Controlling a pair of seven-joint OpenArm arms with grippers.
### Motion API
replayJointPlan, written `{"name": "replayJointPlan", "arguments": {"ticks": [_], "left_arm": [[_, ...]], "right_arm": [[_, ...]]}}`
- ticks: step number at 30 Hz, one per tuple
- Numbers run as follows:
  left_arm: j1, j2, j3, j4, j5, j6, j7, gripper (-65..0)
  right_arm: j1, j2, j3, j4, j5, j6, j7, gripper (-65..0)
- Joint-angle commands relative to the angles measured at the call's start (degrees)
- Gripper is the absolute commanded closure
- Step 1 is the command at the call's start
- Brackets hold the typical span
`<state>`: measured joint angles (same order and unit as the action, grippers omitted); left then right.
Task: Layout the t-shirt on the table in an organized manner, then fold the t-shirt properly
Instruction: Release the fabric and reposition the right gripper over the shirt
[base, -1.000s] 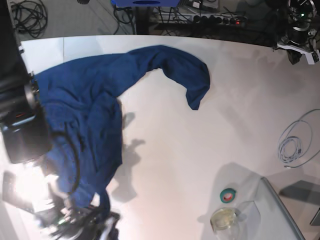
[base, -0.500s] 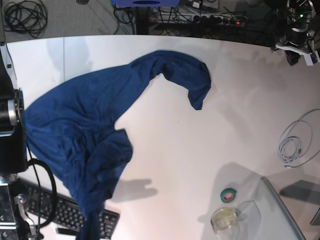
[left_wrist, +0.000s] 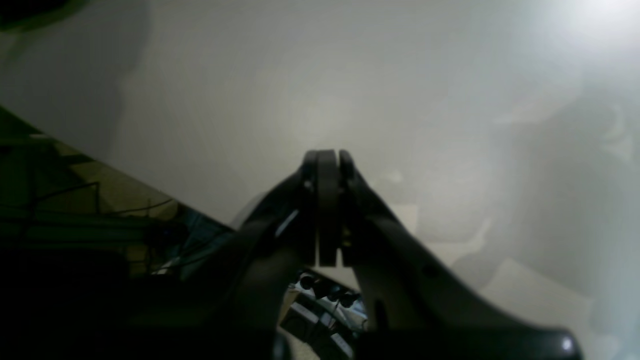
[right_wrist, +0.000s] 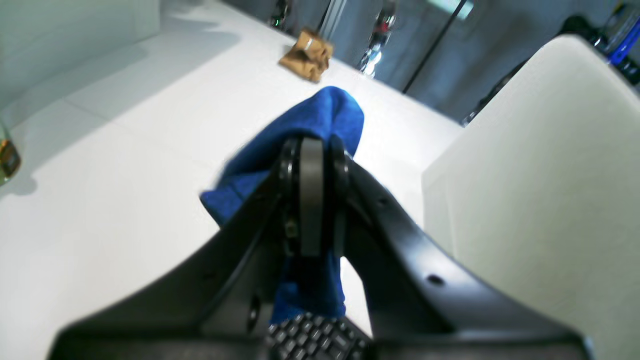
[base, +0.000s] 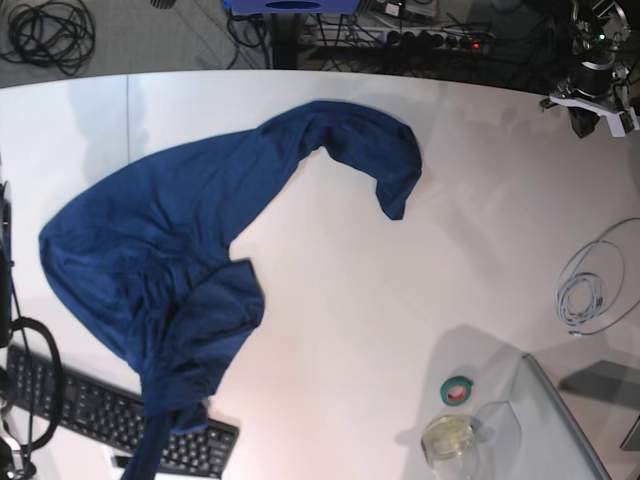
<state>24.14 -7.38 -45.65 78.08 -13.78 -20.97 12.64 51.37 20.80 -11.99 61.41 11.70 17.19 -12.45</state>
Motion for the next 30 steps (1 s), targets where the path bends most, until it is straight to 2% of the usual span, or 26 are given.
{"name": "replayJointPlan", "arguments": {"ticks": [1, 6, 11, 13, 14, 15, 16, 19, 20, 21, 25, 27, 30], "left_arm": [[0.3, -0.8, -0.3, 0.7, -0.5, 0.4, -1.5, 0.0], [-0.1, -0.8, -0.3, 0.7, -0.7, 0.4, -1.5, 0.0], [-0.1, 0.4, -0.7, 0.8, -0.5, 0.4, -1.5, 0.0], [-0.1, 0.4, -0.6, 0.7, -0.5, 0.4, -1.5, 0.0], [-0.1, 0.4, -0.5, 0.7, -0.5, 0.4, -1.5, 0.0], [0.0, 0.5, -0.4, 0.7, -0.5, 0.4, -1.5, 0.0], [0.0, 0.6, -0.3, 0.7, -0.5, 0.4, -1.5, 0.0], [0.0, 1.4, -0.3, 1.3, -0.5, 0.4, -1.5, 0.0], [0.0, 1.5, -0.2, 1.4, -0.5, 0.4, -1.5, 0.0], [-0.1, 1.5, -0.2, 1.3, -0.5, 0.4, -1.5, 0.0], [-0.1, 1.5, -0.2, 0.8, -0.5, 0.4, -1.5, 0.0], [-0.1, 1.5, -0.2, 0.8, -0.5, 0.4, -1.5, 0.0], [-1.6, 1.5, -0.1, 0.7, -0.5, 0.4, -1.4, 0.0]], "right_arm": [[3.6, 0.8, 0.4, -0.2, 0.3, -0.3, 1.9, -0.2], [4.2, 0.8, 0.3, -8.6, 0.3, -0.3, 2.1, -0.6], [5.8, 0.8, 0.4, -22.3, 0.3, -0.5, 11.3, -1.1], [7.0, 0.8, 0.4, -28.7, 0.4, -0.5, 12.9, -3.0], [7.4, 0.7, 0.4, -30.9, 0.5, -0.5, 12.9, -6.8], [7.6, 0.5, 0.4, -33.1, 0.5, -0.5, 12.8, -13.5], [7.6, 0.4, 0.4, -34.9, 0.5, -0.5, 12.8, -22.2], [7.1, 0.3, 0.1, -36.8, 0.5, -0.4, 11.0, -54.3], [6.2, 0.3, 0.3, -36.5, 0.5, -0.4, 9.9, -62.9], [5.2, 0.3, 0.3, -35.0, 0.5, -0.4, 8.6, -65.0], [-3.6, 0.3, 0.4, -21.9, 0.5, -0.4, -0.5, -65.0], [-10.1, 0.2, 0.4, -12.0, 0.6, -0.4, -5.3, -61.4], [-21.5, -2.1, 0.4, 4.2, 0.5, -0.4, -10.7, -53.3]]}}
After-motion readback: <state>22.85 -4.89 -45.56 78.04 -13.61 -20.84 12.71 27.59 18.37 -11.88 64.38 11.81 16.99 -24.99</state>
